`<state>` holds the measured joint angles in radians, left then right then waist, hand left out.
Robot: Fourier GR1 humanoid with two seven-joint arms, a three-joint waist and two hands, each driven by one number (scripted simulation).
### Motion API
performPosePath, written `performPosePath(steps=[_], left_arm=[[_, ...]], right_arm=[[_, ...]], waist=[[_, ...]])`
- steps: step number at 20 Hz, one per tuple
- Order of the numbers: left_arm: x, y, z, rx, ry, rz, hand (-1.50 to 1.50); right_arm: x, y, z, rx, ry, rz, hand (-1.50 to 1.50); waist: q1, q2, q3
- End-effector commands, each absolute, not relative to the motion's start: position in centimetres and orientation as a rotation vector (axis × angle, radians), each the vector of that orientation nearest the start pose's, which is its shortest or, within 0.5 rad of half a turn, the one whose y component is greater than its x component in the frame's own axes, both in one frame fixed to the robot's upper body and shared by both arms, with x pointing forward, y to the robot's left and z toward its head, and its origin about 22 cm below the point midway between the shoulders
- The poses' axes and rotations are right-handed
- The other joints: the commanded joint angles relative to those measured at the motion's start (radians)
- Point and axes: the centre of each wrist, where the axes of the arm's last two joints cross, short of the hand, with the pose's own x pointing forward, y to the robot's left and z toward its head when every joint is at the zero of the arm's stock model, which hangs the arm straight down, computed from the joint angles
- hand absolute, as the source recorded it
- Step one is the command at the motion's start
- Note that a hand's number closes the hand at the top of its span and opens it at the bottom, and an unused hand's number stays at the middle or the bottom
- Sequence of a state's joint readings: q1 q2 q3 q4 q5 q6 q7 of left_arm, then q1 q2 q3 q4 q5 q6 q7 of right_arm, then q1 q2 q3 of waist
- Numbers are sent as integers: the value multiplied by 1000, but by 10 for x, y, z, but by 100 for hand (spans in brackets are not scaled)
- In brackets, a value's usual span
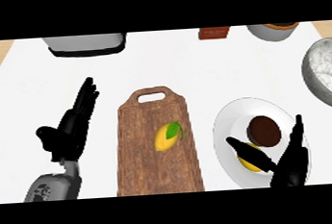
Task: Pick the cupcake from the plate and place it in the bowl
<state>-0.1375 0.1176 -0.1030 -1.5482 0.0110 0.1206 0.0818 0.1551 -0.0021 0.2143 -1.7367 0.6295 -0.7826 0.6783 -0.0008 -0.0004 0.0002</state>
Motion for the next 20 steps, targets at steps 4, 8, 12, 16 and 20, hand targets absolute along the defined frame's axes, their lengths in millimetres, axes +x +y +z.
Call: performPosePath(steps=[4,8,12,16,20], left_arm=[[272,230,36,59,-1588,-118,0],[260,222,20,82,-1603,-119,0],[276,203,39,63,-1598,-105,0],[270,214,37,77,-1589,-115,0],[273,224,35,55,-1585,-115,0]], right_arm=[[220,-216,0,-906,-1007,-314,-150],[209,-202,-22,-903,-978,-284,-150],[232,-196,-29,-839,-989,-248,-150],[228,-197,-45,-841,-1014,-70,150],[243,-194,-45,-880,-1038,36,150]], waist=[[1,0,0],[1,0,0],[1,0,0],[8,1,0],[7,1,0]])
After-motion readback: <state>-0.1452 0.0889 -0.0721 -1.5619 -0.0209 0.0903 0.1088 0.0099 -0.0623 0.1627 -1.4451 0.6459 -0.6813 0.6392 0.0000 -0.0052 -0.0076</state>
